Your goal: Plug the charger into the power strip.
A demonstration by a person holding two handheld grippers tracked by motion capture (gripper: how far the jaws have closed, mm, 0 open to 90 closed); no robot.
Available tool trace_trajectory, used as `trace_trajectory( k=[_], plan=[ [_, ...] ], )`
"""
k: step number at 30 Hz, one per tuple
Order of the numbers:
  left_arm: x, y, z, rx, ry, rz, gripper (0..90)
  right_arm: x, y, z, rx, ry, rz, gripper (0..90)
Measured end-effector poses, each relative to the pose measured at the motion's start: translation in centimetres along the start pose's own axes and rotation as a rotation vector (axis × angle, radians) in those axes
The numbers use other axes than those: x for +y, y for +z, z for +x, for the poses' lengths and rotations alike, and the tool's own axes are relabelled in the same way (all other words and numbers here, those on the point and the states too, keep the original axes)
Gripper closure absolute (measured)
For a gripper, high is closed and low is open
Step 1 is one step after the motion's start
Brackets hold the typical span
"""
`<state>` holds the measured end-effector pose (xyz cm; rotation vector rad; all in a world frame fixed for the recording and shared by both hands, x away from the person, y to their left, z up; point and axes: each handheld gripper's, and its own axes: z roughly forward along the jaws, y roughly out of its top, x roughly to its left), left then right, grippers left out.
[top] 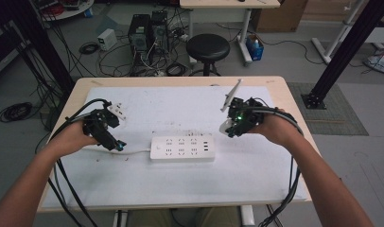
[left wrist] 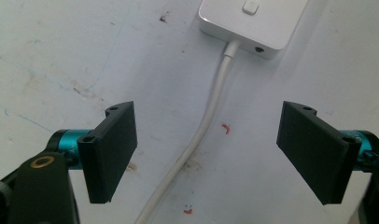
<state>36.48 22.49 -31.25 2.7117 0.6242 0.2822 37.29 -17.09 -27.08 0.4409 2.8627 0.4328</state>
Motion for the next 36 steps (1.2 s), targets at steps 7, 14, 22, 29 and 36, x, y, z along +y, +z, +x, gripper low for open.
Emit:
trace_trajectory(
  k=[7, 14, 22, 29, 36],
  plan=[
    [0.1, 0.8, 0.0, 0.003, 0.010, 0.013, 20.2, 4.5, 3.9, 0.8, 0.054, -0.114, 0.034, 62.0],
    [-0.1, 1.3, -0.3, -0.001, 0.019, 0.012, 20.2, 6.1, 6.2, 1.0, 0.085, -0.161, 0.069, 62.1],
    [-0.3, 1.6, -0.2, -0.007, 0.016, 0.008, 20.2, 7.5, 8.4, 1.5, 0.078, -0.204, 0.104, 62.1],
    [-0.6, 1.8, -0.2, -0.011, -0.010, -0.019, 20.2, 8.3, 10.2, 1.5, 0.079, -0.257, 0.147, 62.1],
    [-0.9, 1.9, 0.0, -0.013, 0.001, -0.005, 20.2, 8.8, 10.8, 1.7, 0.093, -0.322, 0.180, 62.1]
  ],
)
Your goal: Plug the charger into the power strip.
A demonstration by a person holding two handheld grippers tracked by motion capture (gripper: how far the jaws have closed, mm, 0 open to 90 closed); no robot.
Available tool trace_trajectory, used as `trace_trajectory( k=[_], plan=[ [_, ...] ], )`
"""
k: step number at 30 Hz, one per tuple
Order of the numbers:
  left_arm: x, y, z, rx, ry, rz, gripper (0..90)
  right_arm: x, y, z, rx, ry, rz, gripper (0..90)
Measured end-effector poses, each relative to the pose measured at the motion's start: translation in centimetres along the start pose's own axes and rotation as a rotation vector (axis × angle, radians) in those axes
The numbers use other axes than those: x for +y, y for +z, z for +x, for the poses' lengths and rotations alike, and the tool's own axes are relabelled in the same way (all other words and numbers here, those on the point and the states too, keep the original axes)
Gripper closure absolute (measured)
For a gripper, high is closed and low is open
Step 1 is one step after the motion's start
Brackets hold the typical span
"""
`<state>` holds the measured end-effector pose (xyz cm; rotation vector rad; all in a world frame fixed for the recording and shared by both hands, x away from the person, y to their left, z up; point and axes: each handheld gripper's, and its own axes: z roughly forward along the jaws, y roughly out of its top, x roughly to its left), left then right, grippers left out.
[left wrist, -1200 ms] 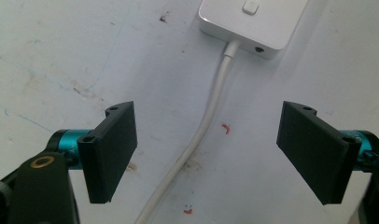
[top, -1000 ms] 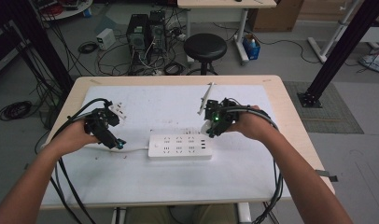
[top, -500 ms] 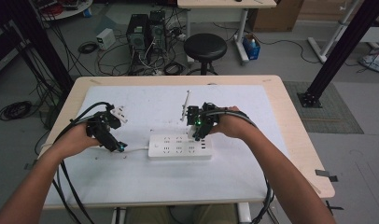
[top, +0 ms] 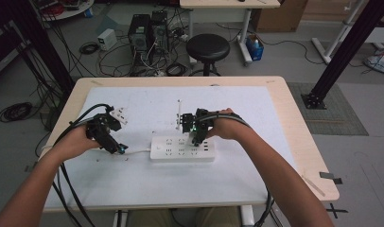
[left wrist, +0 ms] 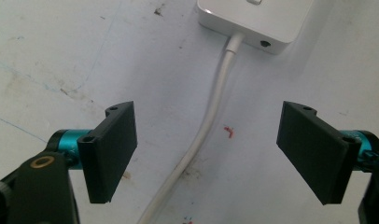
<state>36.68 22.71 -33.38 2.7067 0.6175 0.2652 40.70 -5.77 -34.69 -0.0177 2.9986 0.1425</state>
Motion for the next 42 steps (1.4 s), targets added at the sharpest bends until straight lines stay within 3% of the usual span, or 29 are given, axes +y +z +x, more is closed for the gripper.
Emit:
trace_trajectory(
  k=[2, 3, 10, 19, 22, 25, 32, 34, 35, 42],
  plan=[
    [0.0, 0.0, 0.0, -0.001, 0.006, 0.006, 20.2, 0.1, 0.0, 0.1, -0.008, -0.093, 0.015, 62.1],
    [0.1, 0.1, -0.1, -0.001, -0.005, -0.007, 20.2, 0.3, 0.0, 0.0, -0.009, -0.103, 0.022, 62.2],
    [0.0, 0.1, -0.3, -0.009, 0.004, -0.002, 20.2, 0.8, 0.1, -0.4, 0.017, 0.010, 0.046, 62.4],
    [-0.1, 0.3, -0.3, -0.015, 0.004, -0.001, 20.2, 1.4, 0.2, -0.1, -0.001, -0.043, 0.070, 62.5],
    [-0.1, 0.5, -0.3, -0.019, 0.006, 0.002, 20.2, 1.6, 1.0, -0.2, 0.012, -0.040, 0.103, 62.6],
    [-0.2, 0.8, -0.5, -0.022, -0.010, -0.020, 20.2, 1.6, 1.1, -0.5, 0.031, -0.020, 0.090, 62.8],
    [-0.5, 1.1, -0.4, -0.027, -0.007, -0.005, 20.2, 1.8, 1.2, -0.9, 0.054, -0.001, 0.106, 62.9],
    [-0.5, 1.2, -0.4, -0.031, -0.007, -0.011, 20.2, 2.1, 1.3, -0.8, 0.051, 0.001, 0.109, 62.9],
    [-0.6, 1.4, -0.5, -0.034, -0.015, -0.019, 20.2, 2.2, 1.5, -0.8, 0.042, -0.022, 0.113, 63.0],
    [-0.6, 1.6, -0.7, -0.039, -0.009, -0.018, 20.2, 2.1, 1.5, -0.7, 0.047, 0.002, 0.110, 63.0]
  ],
)
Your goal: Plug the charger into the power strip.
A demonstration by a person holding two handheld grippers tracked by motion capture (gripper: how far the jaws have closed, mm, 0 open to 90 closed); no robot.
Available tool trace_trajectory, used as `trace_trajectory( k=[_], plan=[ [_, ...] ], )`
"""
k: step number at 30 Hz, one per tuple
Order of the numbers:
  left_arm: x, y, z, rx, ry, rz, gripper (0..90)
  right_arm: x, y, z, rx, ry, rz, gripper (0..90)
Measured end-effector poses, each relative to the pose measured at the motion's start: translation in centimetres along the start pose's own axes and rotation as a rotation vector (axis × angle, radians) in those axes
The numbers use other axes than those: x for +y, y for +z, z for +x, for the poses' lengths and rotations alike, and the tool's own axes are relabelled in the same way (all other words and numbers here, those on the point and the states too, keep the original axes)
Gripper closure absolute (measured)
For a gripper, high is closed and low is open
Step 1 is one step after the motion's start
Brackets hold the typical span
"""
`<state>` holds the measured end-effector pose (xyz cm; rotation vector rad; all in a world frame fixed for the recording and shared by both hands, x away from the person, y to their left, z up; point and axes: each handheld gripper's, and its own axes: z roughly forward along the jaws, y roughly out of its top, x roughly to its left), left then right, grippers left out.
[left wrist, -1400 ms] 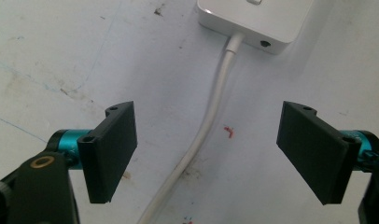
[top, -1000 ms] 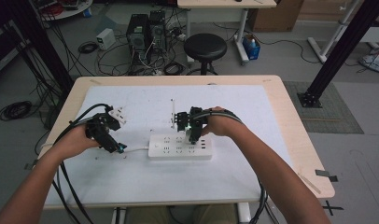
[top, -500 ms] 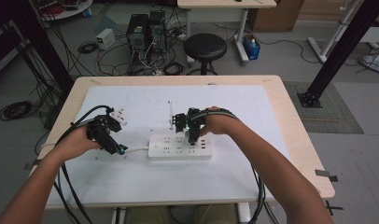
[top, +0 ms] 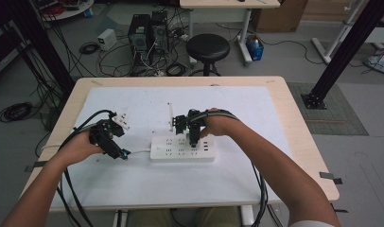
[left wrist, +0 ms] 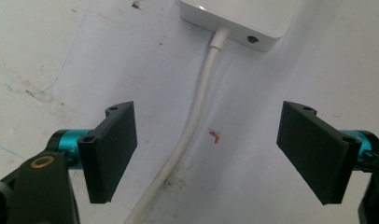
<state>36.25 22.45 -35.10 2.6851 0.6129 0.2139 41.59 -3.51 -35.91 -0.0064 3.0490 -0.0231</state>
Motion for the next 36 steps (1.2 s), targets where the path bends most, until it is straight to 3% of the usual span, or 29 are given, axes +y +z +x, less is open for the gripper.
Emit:
trace_trajectory(
  k=[8, 17, 20, 21, 23, 24, 26, 28, 30, 32, 34, 36],
  plan=[
    [-0.5, 0.0, 0.0, -0.001, -0.011, 0.000, 20.2, -1.3, 0.3, -0.4, 0.036, 0.061, -0.088, 62.9],
    [-0.2, -0.1, -0.1, 0.003, -0.007, -0.004, 20.2, -2.0, 0.5, -0.7, 0.051, 0.052, -0.141, 62.3],
    [0.0, -0.2, -0.1, 0.007, -0.002, -0.005, 20.2, -2.8, 0.6, -0.8, 0.054, 0.042, -0.204, 61.5],
    [0.0, -0.3, -0.2, 0.009, -0.003, -0.008, 20.2, -3.1, 0.6, -0.8, 0.055, 0.052, -0.229, 57.5],
    [0.0, -0.5, -0.2, 0.011, -0.003, -0.011, 20.2, -4.2, 0.0, -1.2, 0.067, 0.103, -0.327, 40.4],
    [0.0, -0.5, -0.2, 0.013, -0.006, -0.019, 20.2, -4.9, -0.5, -1.3, 0.083, 0.177, -0.377, 33.7],
    [0.0, -0.6, -0.1, 0.016, -0.004, -0.016, 20.2, -6.3, -1.5, -1.9, 0.076, 0.250, -0.471, 23.7],
    [0.0, -0.6, 0.0, 0.018, -0.005, -0.022, 20.2, -7.2, -2.1, -2.0, 0.052, 0.318, -0.488, 19.2],
    [0.1, -0.6, -0.1, 0.018, -0.004, -0.022, 20.2, -7.9, -2.5, -2.0, -0.003, 0.381, -0.495, 8.7],
    [0.1, -0.6, -0.1, 0.018, 0.000, -0.019, 20.2, -8.5, -2.6, -2.1, -0.019, 0.428, -0.495, 8.7],
    [0.1, -0.6, 0.0, 0.019, 0.000, -0.017, 20.2, -8.9, -2.8, -2.1, -0.007, 0.435, -0.498, 8.7],
    [0.0, -0.6, 0.0, 0.019, -0.003, -0.019, 20.2, -9.0, -3.1, -2.0, 0.024, 0.404, -0.497, 8.7]
  ],
)
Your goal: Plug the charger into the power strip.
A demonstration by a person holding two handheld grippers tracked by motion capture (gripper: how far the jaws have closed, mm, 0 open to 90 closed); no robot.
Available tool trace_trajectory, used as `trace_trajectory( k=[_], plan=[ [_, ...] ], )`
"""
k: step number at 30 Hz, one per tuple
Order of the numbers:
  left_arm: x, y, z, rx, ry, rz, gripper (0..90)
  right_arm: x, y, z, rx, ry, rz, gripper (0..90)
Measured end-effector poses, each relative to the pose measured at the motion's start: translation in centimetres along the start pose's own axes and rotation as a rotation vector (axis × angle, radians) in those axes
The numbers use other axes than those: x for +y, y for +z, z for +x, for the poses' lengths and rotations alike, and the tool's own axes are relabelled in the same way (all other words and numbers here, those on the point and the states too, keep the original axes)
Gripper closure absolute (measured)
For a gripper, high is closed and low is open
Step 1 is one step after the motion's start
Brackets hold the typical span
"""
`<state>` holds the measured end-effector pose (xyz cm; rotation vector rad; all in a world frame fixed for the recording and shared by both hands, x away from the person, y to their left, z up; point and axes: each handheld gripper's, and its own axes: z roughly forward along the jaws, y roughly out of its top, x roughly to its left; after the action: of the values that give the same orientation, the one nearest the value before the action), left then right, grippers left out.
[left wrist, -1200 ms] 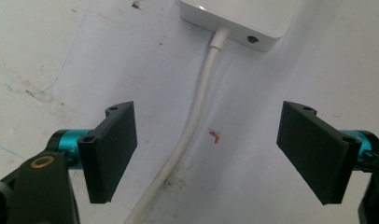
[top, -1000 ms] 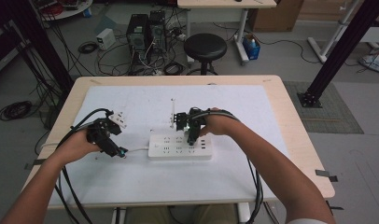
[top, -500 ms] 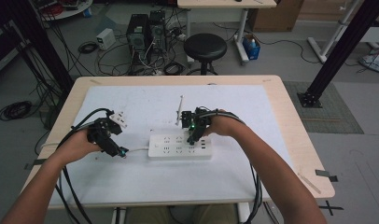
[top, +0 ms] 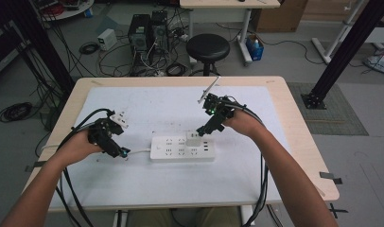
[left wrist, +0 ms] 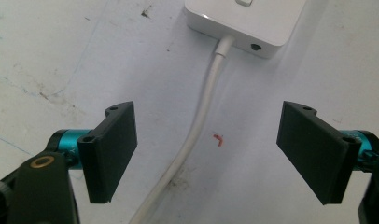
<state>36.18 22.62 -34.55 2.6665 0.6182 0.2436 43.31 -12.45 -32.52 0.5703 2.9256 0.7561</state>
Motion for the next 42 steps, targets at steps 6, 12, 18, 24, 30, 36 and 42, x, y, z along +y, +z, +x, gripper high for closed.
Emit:
trace_trajectory(
  k=[6, 12, 18, 24, 30, 36, 42],
  plan=[
    [0.1, 0.1, -0.1, -0.001, 0.001, 0.000, 20.2, 0.2, -0.2, 0.2, 0.027, -0.005, 0.054, 8.5],
    [0.1, -0.1, -0.1, 0.004, 0.003, -0.004, 20.2, 0.5, -0.4, 0.2, -0.033, -0.023, 0.078, 0.5],
    [0.1, -0.5, 0.1, 0.030, -0.017, -0.014, 20.2, -0.5, -1.7, 0.1, -0.175, 0.042, 0.099, 0.7],
    [0.2, -0.8, 0.3, 0.048, -0.038, -0.022, 20.2, -2.6, -4.5, 0.7, -0.187, 0.102, 0.064, 0.7],
    [0.3, -1.0, 0.3, 0.053, -0.040, -0.038, 20.2, -6.6, -6.6, 1.3, -0.276, 0.198, 0.022, 0.7],
    [0.3, -1.2, 0.1, 0.054, -0.033, -0.037, 20.2, -9.9, -8.1, 1.2, -0.208, 0.281, -0.098, 0.7],
    [0.3, -1.8, 0.2, 0.056, -0.026, -0.044, 20.2, -11.0, -8.9, 1.6, -0.233, 0.287, -0.134, 0.7]
  ],
)
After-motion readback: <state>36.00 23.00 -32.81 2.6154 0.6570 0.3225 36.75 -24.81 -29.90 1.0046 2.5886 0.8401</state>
